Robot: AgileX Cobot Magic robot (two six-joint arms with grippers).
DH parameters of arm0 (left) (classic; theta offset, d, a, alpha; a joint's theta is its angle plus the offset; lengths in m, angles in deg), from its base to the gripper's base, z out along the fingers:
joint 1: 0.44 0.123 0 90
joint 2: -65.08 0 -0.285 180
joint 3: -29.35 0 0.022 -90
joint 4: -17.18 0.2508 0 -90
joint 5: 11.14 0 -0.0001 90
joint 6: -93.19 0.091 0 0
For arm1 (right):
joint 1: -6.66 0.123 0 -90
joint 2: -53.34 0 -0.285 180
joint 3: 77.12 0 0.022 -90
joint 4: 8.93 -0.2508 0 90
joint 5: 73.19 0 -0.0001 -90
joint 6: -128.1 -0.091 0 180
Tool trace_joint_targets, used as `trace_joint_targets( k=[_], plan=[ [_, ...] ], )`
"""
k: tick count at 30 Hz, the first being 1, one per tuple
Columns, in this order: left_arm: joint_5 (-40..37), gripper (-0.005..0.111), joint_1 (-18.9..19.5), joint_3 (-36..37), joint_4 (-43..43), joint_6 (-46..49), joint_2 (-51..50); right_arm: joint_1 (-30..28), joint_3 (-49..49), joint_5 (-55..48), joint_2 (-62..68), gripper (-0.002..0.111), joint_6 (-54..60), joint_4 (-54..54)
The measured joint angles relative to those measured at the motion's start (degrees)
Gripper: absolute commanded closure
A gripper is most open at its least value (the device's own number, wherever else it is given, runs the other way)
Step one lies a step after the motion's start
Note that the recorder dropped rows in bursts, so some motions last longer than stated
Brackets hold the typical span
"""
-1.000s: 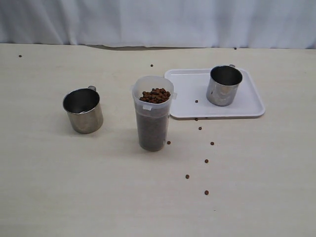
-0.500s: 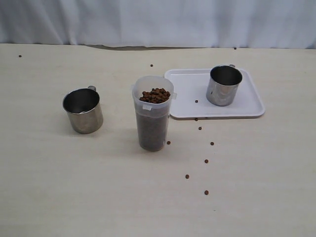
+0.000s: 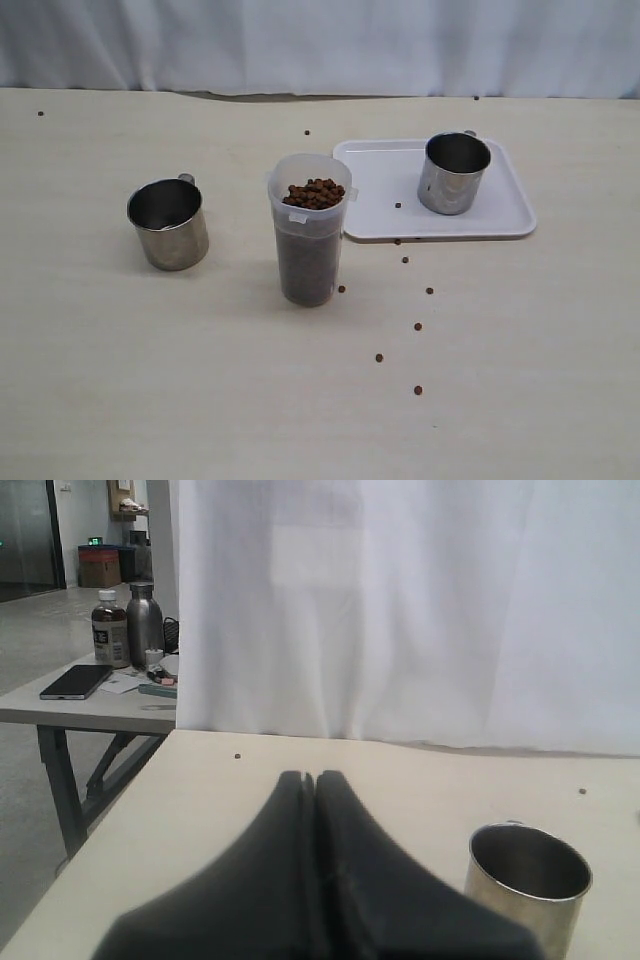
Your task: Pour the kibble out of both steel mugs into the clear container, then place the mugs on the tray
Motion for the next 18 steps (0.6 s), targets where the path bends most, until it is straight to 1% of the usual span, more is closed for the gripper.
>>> trace_joint_targets(
  k=[13, 16, 18],
  plan=[
    [0.0, 0.107, 0.0, 0.0, 0.12, 0.16, 0.0, 0.0, 0.0, 0.0, 0.0, 0.103, 0.0, 0.0],
    [2.42, 0.107, 0.0, 0.0, 2.03, 1.06, 0.0, 0.0, 0.0, 0.0, 0.0, 0.103, 0.0, 0.0],
    [5.91, 0.107, 0.0, 0.0, 2.43, 1.09, 0.0, 0.0, 0.0, 0.0, 0.0, 0.103, 0.0, 0.0]
  ],
)
